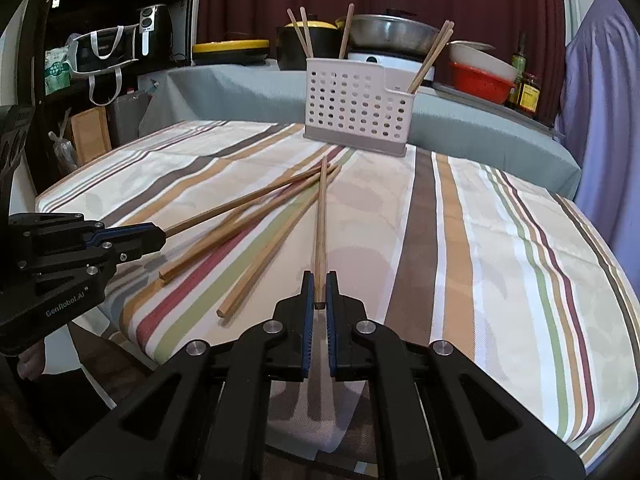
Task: Organize utensils
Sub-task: 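Lift both held chopsticks off the table toward the holder, then carry both held chopsticks over the white holder and lower them in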
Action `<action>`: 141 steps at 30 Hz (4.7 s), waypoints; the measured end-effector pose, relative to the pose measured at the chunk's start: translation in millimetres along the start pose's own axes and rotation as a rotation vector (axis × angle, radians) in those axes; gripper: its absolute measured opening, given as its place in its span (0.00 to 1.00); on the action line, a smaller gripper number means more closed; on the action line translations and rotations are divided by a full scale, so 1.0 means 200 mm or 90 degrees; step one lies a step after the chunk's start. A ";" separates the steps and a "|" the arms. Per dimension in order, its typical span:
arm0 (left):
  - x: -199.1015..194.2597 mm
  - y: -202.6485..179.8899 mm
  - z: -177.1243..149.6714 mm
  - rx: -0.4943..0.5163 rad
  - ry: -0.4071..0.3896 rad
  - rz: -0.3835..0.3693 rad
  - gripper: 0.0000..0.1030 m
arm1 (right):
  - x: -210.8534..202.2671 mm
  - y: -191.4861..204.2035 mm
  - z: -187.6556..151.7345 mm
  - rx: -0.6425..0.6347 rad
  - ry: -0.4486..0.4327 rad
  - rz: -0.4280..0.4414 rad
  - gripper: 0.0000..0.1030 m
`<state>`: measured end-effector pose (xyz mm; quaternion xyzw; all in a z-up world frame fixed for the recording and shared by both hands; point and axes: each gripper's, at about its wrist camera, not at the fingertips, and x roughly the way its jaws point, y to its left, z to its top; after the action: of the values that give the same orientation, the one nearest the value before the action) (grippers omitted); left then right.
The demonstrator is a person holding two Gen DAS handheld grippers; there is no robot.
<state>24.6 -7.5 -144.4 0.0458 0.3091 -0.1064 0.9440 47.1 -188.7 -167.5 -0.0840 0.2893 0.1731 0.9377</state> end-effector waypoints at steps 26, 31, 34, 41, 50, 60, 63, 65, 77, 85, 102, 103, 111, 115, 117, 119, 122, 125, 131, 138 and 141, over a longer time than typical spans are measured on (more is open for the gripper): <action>-0.08 0.05 0.11 -0.018 -0.052 0.023 0.06 | 0.02 -0.02 0.01 -0.013 -0.002 -0.014 0.06; -0.08 0.06 0.10 -0.020 -0.049 0.023 0.06 | 0.05 -0.01 -0.02 -0.012 0.016 -0.009 0.06; -0.07 0.06 0.09 -0.021 -0.045 0.023 0.06 | 0.07 -0.03 -0.03 0.003 0.025 -0.005 0.07; -0.07 0.06 0.09 -0.023 -0.042 0.023 0.06 | 0.08 -0.04 -0.05 0.011 0.034 -0.002 0.09; -0.06 0.06 0.09 -0.025 -0.038 0.021 0.06 | 0.10 -0.06 -0.05 0.020 0.031 0.002 0.17; -0.07 0.05 0.10 -0.022 -0.047 0.028 0.06 | 0.06 -0.04 -0.04 0.006 0.024 0.001 0.06; -0.10 0.05 0.12 -0.018 -0.060 0.031 0.06 | 0.00 -0.04 0.01 0.005 -0.001 -0.011 0.06; -0.12 0.05 0.14 -0.017 -0.072 0.033 0.06 | -0.05 -0.05 0.04 0.001 -0.022 -0.019 0.06; -0.31 0.10 0.37 -0.017 -0.168 0.046 0.06 | -0.28 -0.14 0.34 0.001 -0.149 -0.035 0.06; -0.40 0.15 0.55 -0.037 -0.212 0.040 0.06 | -0.38 -0.20 0.56 0.004 -0.214 -0.036 0.06; -0.37 0.23 0.75 -0.065 -0.232 0.032 0.06 | -0.26 -0.31 0.77 0.020 -0.219 -0.034 0.06; -0.37 0.23 0.77 -0.066 -0.235 0.031 0.06 | -0.26 -0.32 0.79 0.022 -0.221 -0.034 0.06; -0.36 0.28 1.00 -0.069 -0.284 0.029 0.06 | -0.23 -0.40 1.00 0.019 -0.275 -0.036 0.06; -0.34 0.30 1.15 -0.063 -0.311 0.025 0.06 | -0.21 -0.44 1.15 0.013 -0.309 -0.040 0.06; -0.32 0.31 1.25 -0.060 -0.328 0.025 0.06 | -0.20 -0.48 1.25 0.015 -0.329 -0.040 0.06; -0.30 0.32 1.34 -0.060 -0.341 0.022 0.06 | -0.18 -0.51 1.33 0.016 -0.341 -0.040 0.06; -0.26 0.32 1.43 -0.056 -0.356 0.029 0.06 | -0.12 -0.56 1.44 0.025 -0.340 -0.029 0.06; -0.21 0.34 1.52 -0.061 -0.365 0.030 0.06 | -0.05 -0.60 1.51 0.030 -0.330 -0.023 0.06; -0.08 0.34 1.61 -0.065 -0.368 0.037 0.06 | 0.12 -0.65 1.57 0.039 -0.281 -0.011 0.06; 0.09 0.35 1.64 -0.068 -0.339 0.031 0.06 | 0.28 -0.66 1.53 0.047 -0.231 -0.001 0.06; 0.16 0.36 1.63 -0.066 -0.317 0.025 0.06 | 0.34 -0.67 1.52 0.050 -0.214 0.003 0.06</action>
<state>253.8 7.3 100.2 -0.0241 0.0708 -0.0799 0.9940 306.2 -214.5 50.3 -0.0167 0.1352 0.1760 0.9749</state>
